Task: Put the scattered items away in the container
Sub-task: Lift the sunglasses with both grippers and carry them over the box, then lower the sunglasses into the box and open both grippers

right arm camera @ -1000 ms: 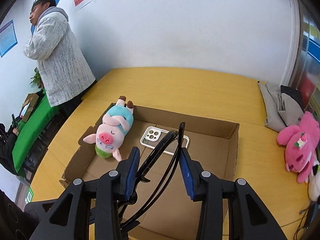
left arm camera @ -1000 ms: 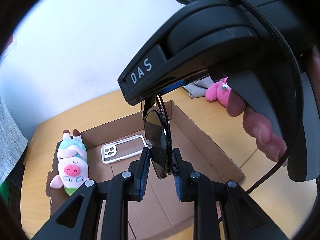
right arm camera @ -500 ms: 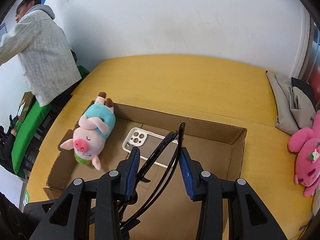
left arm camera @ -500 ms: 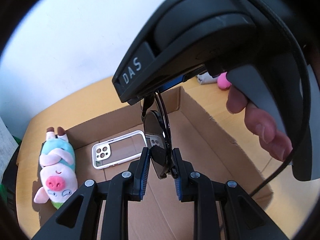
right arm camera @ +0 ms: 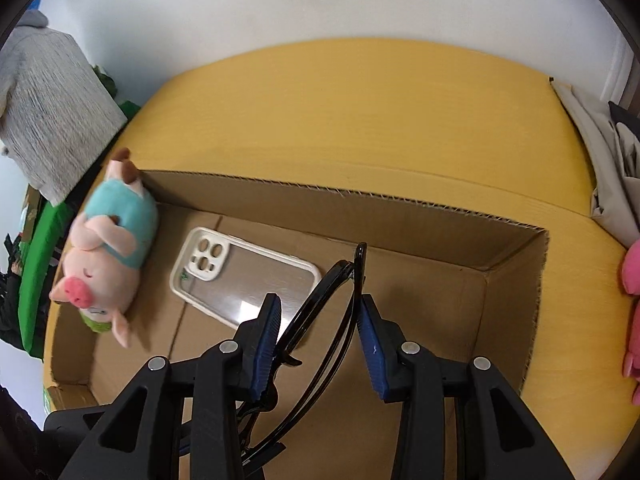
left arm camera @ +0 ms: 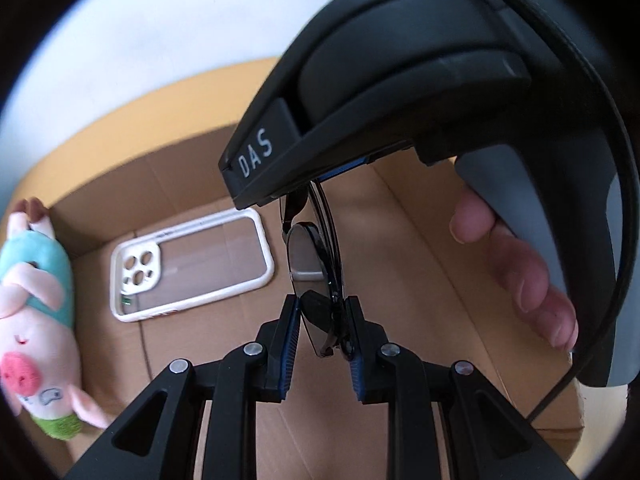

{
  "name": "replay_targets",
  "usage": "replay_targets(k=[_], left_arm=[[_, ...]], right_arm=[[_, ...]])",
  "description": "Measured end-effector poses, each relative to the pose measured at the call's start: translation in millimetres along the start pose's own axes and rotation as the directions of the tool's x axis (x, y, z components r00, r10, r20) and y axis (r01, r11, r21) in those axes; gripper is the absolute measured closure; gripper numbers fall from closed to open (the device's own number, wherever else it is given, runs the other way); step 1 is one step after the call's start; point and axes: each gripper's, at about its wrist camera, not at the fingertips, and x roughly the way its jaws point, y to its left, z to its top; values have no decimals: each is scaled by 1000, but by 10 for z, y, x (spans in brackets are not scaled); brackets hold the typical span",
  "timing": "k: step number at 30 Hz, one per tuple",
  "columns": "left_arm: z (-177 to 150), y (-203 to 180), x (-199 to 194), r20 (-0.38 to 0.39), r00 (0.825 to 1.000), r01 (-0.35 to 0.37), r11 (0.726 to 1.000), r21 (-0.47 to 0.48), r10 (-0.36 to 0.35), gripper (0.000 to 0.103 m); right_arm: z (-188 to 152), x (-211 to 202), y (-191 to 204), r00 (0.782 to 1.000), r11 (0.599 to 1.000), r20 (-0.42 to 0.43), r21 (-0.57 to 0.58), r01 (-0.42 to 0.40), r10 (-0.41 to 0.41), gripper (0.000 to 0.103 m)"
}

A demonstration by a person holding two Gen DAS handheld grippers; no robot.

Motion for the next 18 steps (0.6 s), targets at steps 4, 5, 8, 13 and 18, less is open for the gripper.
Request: replay_targets(k=[4, 5, 8, 13, 18], left_arm=[[26, 49, 147, -34, 999, 32, 999, -23, -33, 82], [31, 53, 184, -45, 998, 39, 999, -29, -40, 82], [31, 70, 287, -76, 996, 50, 997, -55, -54, 82], [10, 123, 336, -94, 994, 53, 995, -79, -60, 82], [18, 168, 330, -101, 992, 60, 993, -104, -71, 82]], right_arm=[[38, 167, -87, 999, 1000, -31, 10, 21, -21, 61], [46, 200, -100, 999, 1000, -38, 9, 27, -26, 61], [58, 320, -129, 997, 999, -64, -1, 48, -48, 61], [71, 443, -174, 996, 999, -83, -2, 45, -45, 61], [102, 446, -188, 996, 999, -74, 2, 42, -42, 61]])
